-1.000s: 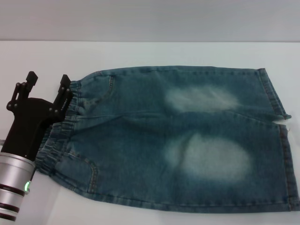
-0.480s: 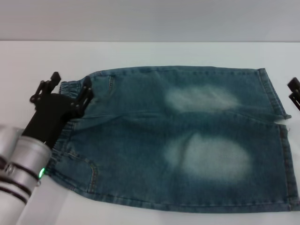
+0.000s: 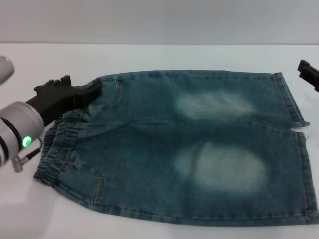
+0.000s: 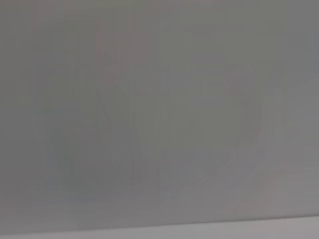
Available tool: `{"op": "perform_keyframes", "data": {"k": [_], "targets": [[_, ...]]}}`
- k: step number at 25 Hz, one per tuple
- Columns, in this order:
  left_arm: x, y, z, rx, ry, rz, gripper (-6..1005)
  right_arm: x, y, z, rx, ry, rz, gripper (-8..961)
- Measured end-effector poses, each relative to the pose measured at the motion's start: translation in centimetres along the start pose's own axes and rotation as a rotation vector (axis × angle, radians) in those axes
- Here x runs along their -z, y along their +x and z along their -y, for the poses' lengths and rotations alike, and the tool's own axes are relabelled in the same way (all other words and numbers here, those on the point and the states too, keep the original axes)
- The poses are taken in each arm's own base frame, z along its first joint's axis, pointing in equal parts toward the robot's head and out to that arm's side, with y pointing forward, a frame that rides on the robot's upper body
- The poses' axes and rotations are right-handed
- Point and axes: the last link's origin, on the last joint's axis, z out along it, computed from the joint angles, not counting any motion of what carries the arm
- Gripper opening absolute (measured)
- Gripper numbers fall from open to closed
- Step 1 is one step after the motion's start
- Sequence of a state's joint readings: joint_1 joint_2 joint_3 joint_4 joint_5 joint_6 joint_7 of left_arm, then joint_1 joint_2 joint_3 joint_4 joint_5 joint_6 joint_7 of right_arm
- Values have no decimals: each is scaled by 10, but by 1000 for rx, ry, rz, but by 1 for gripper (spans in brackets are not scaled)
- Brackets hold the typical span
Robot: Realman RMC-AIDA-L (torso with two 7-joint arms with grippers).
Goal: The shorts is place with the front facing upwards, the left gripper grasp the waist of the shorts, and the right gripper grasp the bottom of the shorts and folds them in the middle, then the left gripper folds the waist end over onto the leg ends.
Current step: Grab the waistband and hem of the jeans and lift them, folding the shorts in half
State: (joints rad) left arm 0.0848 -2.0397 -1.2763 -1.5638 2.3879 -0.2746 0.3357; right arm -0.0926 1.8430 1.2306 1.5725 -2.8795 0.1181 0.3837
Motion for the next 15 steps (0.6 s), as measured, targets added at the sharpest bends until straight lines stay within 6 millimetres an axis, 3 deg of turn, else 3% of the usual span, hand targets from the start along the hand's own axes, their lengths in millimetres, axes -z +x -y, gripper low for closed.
{"op": "perform_keyframes", "data": {"k": [4,7,15], "targets": [[11,13,5,18,-36,117,753,9,-31,-16,54,36,-111,711],[21,20,8,28,-33,130,752,13,-43,-22,34,33,-223,711],[42,12,35,85,46,322,750,42,-42,-22,19,33,-401,712]]}}
